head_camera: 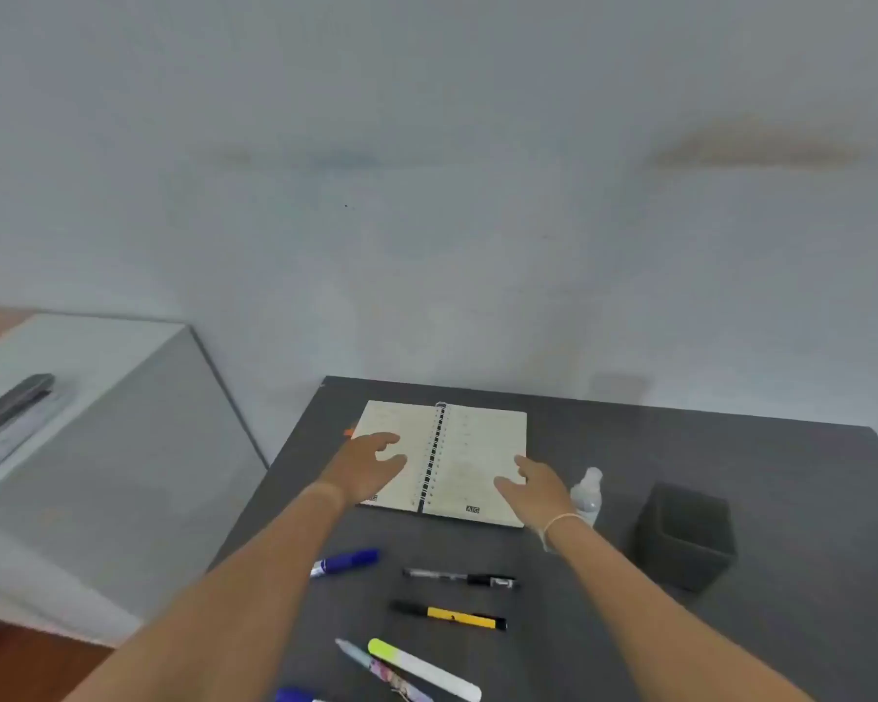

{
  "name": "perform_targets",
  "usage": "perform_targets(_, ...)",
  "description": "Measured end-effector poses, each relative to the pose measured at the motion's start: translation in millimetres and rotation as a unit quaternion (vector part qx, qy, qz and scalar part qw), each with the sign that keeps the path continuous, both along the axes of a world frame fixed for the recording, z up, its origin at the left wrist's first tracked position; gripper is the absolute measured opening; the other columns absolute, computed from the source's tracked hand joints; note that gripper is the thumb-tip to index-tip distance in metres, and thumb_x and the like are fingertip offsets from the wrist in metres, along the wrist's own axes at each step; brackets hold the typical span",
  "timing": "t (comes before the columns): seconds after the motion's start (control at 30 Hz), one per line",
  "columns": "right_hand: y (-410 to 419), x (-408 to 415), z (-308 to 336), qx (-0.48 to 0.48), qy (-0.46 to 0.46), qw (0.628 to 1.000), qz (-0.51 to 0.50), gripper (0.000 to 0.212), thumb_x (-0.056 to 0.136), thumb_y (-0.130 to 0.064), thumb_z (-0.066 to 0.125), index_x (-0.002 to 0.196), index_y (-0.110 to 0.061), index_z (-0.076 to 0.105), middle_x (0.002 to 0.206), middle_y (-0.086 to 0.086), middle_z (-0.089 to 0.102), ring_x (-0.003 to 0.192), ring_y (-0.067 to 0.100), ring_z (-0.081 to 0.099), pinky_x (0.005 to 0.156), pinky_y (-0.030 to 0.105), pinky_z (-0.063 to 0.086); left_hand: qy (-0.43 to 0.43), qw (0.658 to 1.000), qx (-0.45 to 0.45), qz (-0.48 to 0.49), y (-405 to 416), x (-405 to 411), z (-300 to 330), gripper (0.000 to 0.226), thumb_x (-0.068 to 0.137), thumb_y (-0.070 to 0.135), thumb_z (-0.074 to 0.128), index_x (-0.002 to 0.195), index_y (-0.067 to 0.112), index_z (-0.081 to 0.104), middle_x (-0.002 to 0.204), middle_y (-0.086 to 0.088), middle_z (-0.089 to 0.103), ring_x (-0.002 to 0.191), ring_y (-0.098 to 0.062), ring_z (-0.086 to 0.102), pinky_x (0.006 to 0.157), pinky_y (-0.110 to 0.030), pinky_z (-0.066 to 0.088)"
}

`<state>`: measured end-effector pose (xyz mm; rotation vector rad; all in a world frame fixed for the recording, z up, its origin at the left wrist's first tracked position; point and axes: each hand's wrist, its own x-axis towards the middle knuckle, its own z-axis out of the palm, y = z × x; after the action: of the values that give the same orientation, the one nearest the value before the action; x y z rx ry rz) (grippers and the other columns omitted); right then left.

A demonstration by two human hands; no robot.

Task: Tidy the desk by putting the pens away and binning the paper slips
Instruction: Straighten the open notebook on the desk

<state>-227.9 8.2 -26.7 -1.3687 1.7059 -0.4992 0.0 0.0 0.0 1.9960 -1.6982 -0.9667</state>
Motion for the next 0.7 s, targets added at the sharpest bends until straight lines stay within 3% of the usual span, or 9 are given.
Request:
perform_targets(0.1,-8,-2,-24,0.033,0.022,0.999,-0.015,0.057,0.088,-0.028,0.048,0.141,-0.011,0.034,0.149,0.01,0.034,0.13,0.028,0.043,0.105,0.033,0.038,0.006,0.999,0.039,0.023,-4,-4,-16,0.046,0.089,0.034,0.053,0.133,0.025,0.047,0.14,-0.003,0.048,0.123,-0.021,0.05,0.105,-0.034,0.041)
perform_targets(0.23,-14,-2,-49,0.049,0.067,0.996,-0.031,0.043,0.086,-0.024,0.046,0.127,-0.008,0.045,0.135,0.014,0.04,0.114,0.032,0.052,0.092,0.033,0.043,-0.008,0.997,0.064,0.033,-7,-7,-37,0.044,0.091,0.03,0.051,0.134,0.023,0.047,0.137,-0.004,0.049,0.125,-0.02,0.048,0.104,-0.028,0.036)
perform_targets(0.4,-20,5,-63,0.077,0.105,0.99,-0.061,0.052,0.086,-0.025,0.046,0.133,-0.005,0.038,0.137,0.018,0.039,0.126,0.037,0.041,0.106,0.042,0.036,-0.015,0.996,0.081,0.037,-11,-5,-54,0.042,0.091,0.029,0.053,0.132,0.021,0.049,0.134,-0.006,0.052,0.122,-0.02,0.049,0.106,-0.029,0.035)
perform_targets(0.7,-30,18,-65,0.079,0.103,0.986,-0.108,0.043,0.087,-0.022,0.045,0.125,-0.003,0.045,0.133,0.019,0.042,0.122,0.038,0.042,0.101,0.041,0.038,-0.017,0.995,0.094,-0.008,-34,8,-67,0.042,0.092,0.028,0.051,0.133,0.021,0.048,0.135,-0.006,0.051,0.124,-0.02,0.048,0.103,-0.031,0.039)
